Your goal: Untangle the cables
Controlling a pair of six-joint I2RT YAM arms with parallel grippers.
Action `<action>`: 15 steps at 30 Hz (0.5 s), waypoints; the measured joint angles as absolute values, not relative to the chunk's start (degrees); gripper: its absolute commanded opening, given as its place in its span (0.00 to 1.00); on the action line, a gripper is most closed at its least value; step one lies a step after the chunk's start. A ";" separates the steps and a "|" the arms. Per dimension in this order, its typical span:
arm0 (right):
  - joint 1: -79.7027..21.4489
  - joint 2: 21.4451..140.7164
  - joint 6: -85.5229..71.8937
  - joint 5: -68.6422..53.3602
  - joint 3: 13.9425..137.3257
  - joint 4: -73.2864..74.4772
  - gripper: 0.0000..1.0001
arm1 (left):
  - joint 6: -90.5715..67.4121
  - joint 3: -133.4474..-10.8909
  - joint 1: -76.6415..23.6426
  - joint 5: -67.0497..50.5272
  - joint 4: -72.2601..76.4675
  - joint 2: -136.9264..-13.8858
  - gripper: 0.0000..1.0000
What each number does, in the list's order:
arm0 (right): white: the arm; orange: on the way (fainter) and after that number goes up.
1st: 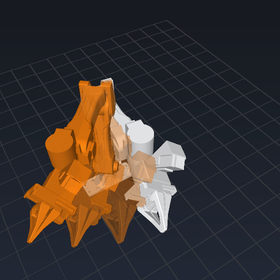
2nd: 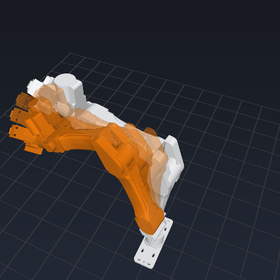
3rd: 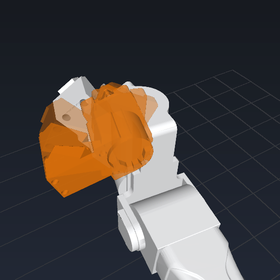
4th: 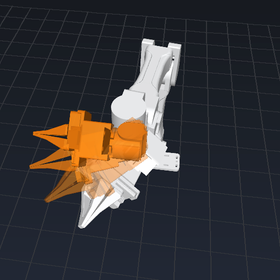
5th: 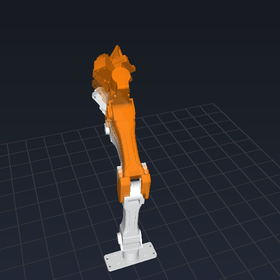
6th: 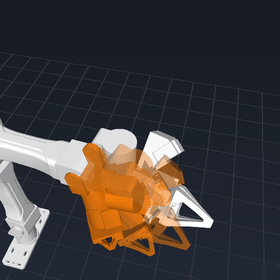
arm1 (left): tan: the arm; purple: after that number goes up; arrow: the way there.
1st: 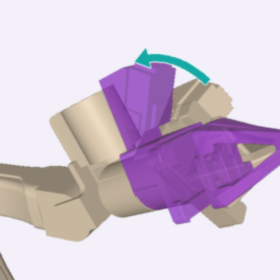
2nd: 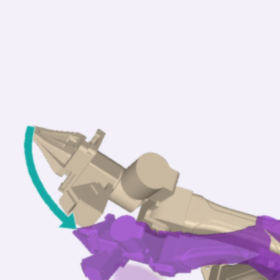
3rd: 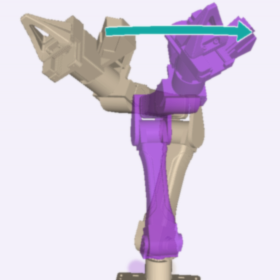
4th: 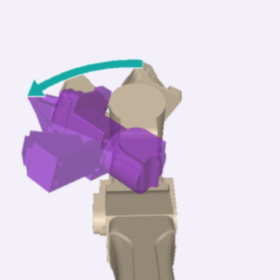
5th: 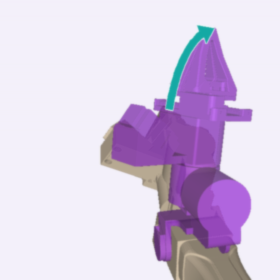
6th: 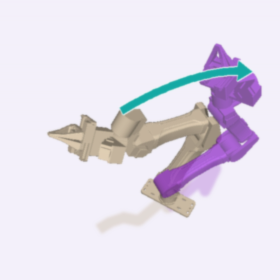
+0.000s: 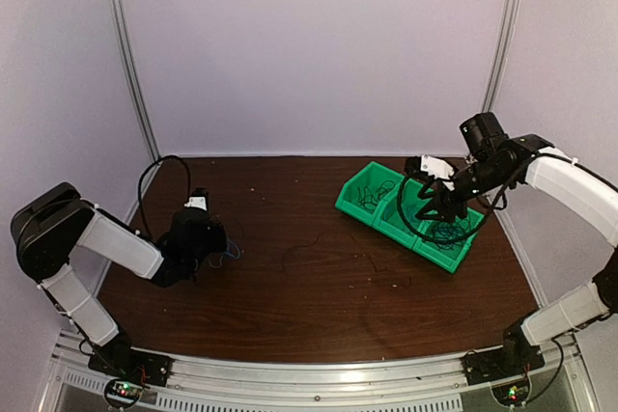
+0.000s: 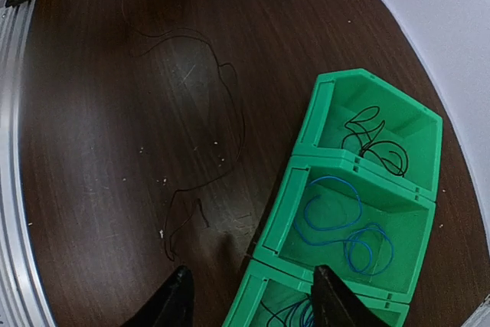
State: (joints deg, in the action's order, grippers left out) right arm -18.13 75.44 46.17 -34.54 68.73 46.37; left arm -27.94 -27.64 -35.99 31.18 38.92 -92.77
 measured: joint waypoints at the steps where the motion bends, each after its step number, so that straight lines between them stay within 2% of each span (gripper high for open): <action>1: -19.35 76.38 47.90 -33.87 69.36 47.99 0.57 | -27.92 -27.38 -35.99 31.09 38.87 -92.77 0.10; 4: -24.82 80.95 49.87 -32.45 73.01 49.95 0.55 | -27.94 -26.39 -35.99 30.83 38.83 -92.77 0.10; 8: -33.78 87.20 45.78 -32.16 75.64 43.27 0.56 | -27.94 -25.71 -35.99 30.44 38.85 -92.77 0.10; 15: -44.91 102.72 34.04 -35.83 79.02 26.00 0.67 | -27.97 -25.06 -35.99 29.17 38.68 -91.24 0.10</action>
